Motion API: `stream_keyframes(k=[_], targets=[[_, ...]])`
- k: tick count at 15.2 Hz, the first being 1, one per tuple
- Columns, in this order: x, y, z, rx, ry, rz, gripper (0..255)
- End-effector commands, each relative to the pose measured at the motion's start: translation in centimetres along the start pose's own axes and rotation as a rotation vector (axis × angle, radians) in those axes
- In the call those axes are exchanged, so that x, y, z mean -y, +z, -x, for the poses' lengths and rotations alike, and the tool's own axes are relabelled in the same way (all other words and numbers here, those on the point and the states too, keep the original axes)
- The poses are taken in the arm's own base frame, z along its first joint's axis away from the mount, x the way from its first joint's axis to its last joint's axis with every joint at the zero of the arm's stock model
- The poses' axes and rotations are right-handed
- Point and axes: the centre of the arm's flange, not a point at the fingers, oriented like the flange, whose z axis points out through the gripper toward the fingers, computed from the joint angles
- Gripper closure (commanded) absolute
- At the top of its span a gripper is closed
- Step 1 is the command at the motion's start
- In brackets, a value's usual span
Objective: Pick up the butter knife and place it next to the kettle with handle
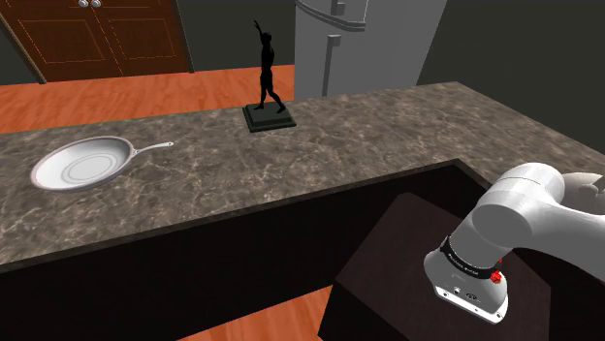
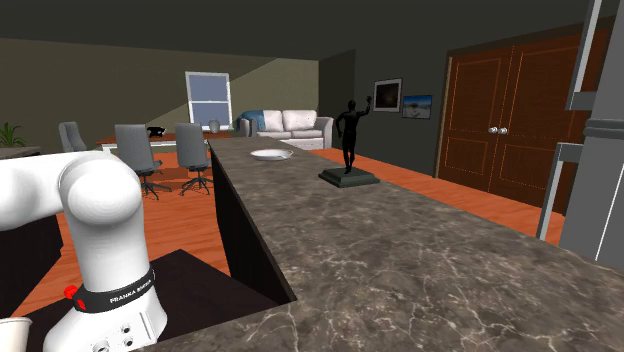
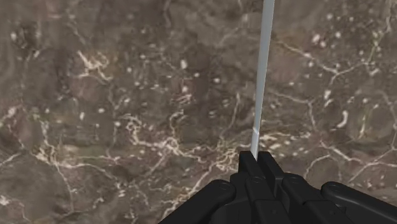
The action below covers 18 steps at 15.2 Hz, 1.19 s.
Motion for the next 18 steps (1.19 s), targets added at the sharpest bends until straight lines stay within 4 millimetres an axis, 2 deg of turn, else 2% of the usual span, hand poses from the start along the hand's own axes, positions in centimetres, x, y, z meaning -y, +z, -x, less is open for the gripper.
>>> stream_keyframes(k=[1, 5, 6, 11, 15, 18], targets=[[0.0, 0.1, 0.0, 0.0, 0.0, 0.0, 255], [0.0, 0.1, 0.0, 0.0, 0.0, 0.0, 255], [0.0, 0.1, 0.0, 0.0, 0.0, 0.0, 0], [0.0, 0.1, 0.0, 0.0, 0.0, 0.0, 0], [0.0, -4.9, 0.0, 0.0, 0.0, 0.0, 0], [0.0, -4.9, 0.0, 0.0, 0.0, 0.0, 0]])
